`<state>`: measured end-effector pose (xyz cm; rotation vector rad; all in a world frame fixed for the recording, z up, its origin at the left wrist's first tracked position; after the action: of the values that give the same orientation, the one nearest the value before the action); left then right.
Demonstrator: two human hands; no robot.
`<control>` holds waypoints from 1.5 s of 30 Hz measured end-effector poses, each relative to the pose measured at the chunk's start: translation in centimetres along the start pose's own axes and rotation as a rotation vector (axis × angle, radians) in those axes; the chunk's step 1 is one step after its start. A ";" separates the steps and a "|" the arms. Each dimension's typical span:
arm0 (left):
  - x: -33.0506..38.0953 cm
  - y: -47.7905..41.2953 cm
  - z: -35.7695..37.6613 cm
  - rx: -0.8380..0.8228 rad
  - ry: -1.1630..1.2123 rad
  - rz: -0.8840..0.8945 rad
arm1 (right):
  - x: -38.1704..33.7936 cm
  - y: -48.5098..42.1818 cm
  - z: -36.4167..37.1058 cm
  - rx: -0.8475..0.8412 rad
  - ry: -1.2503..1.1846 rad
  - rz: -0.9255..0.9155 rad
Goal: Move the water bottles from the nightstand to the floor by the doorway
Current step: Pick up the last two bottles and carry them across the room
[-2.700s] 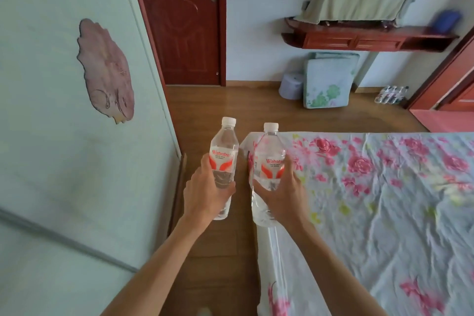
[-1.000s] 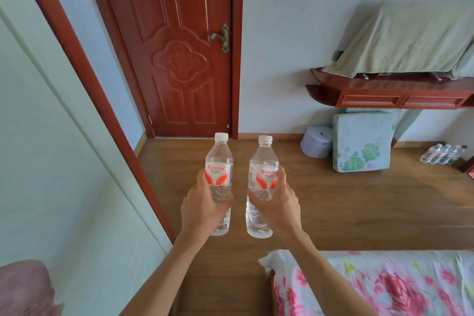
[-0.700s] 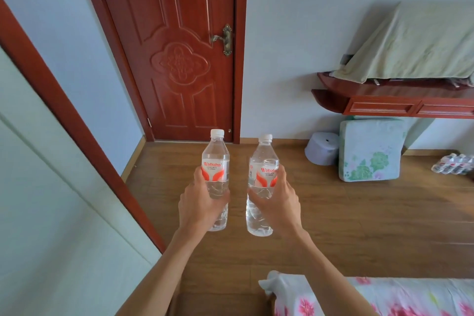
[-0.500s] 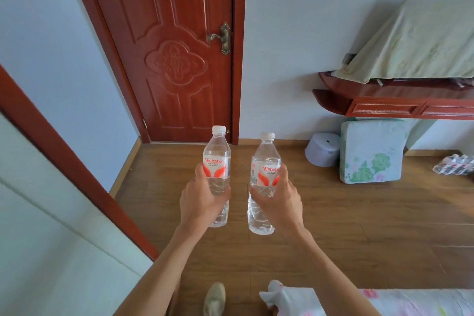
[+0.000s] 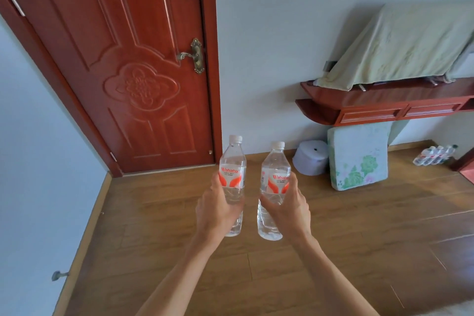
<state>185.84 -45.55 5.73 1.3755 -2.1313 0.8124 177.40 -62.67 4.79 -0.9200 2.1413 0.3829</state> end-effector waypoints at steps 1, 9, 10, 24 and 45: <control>-0.1 -1.2 0.4 -0.007 0.002 0.008 | 0.0 -0.9 0.1 0.020 -0.007 0.011; 2.0 -8.0 5.5 -0.120 0.015 0.147 | 2.0 -6.6 -1.6 0.147 -0.009 0.094; 2.7 -8.8 6.4 -0.141 0.031 0.172 | 2.5 -7.3 -2.1 0.168 -0.010 0.108; 16.2 -16.7 23.6 -0.347 0.109 0.355 | 14.6 -18.6 -13.2 0.424 -0.001 0.322; 37.1 -22.6 45.9 -0.521 0.130 0.583 | 30.4 -30.9 -30.4 0.662 -0.026 0.468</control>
<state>189.12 -108.58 2.79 0.4304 -2.4284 0.4620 169.79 -115.09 3.08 -0.0397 2.2234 -0.1027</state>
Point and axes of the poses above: each hand's wrist, its own y-axis away from the middle knuckle, its own z-axis out of the palm, x = y × z, the point moved 5 cm from there along -y, towards the middle knuckle, and after that the axes turned 5 degrees about z, right-handed, at the moved point
